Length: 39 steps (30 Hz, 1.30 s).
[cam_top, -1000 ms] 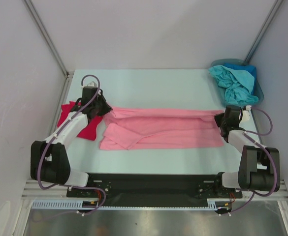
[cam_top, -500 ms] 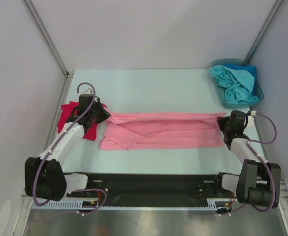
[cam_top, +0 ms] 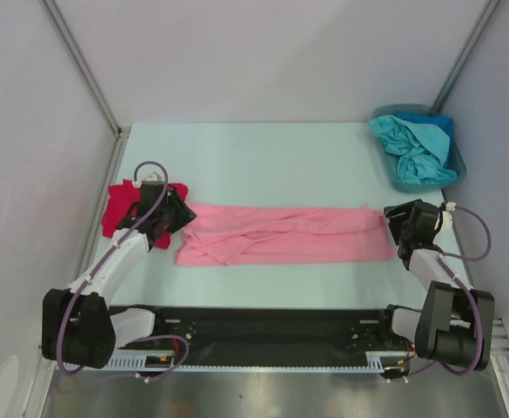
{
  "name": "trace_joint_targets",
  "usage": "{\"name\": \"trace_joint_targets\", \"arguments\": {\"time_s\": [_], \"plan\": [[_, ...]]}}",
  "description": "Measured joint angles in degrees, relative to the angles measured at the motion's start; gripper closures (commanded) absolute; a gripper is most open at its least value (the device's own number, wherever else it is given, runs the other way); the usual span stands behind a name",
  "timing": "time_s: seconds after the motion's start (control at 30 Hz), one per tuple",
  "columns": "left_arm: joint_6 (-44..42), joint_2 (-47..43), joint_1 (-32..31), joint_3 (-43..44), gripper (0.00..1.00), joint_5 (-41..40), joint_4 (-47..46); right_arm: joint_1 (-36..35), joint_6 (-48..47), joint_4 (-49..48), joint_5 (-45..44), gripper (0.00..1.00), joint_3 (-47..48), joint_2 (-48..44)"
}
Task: Fold and stack the t-shirts
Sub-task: Fold the tshirt
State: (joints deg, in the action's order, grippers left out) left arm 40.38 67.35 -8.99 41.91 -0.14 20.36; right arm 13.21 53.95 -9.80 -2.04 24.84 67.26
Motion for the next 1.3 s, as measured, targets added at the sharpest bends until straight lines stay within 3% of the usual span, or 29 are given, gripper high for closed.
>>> {"name": "trace_joint_targets", "arguments": {"time_s": [0.37,0.63,0.73,0.93,1.3], "plan": [[1.09,-6.62,-2.03,-1.31,0.52,-0.70,0.37,-0.15,-1.31,2.16,0.61,0.36,-0.81,-5.64],[7.48,-10.40,-18.53,-6.12,0.52,-3.91,0.55,-3.37,-2.60,6.32,3.93,0.35,-1.14,-9.29],[8.94,-10.38,-21.51,-7.80,0.53,-5.42,1.22,-5.07,-3.76,9.73,5.14,0.34,-1.01,-9.16],[11.58,-12.85,-22.03,-11.72,0.52,-9.11,4.63,-4.09,-6.25,14.10,6.69,0.34,-0.94,-9.18],[17.29,-31.17,-22.49,-20.00,0.52,-12.83,14.56,-1.36,-7.58,15.91,10.69,0.32,-0.94,-9.51]]}}
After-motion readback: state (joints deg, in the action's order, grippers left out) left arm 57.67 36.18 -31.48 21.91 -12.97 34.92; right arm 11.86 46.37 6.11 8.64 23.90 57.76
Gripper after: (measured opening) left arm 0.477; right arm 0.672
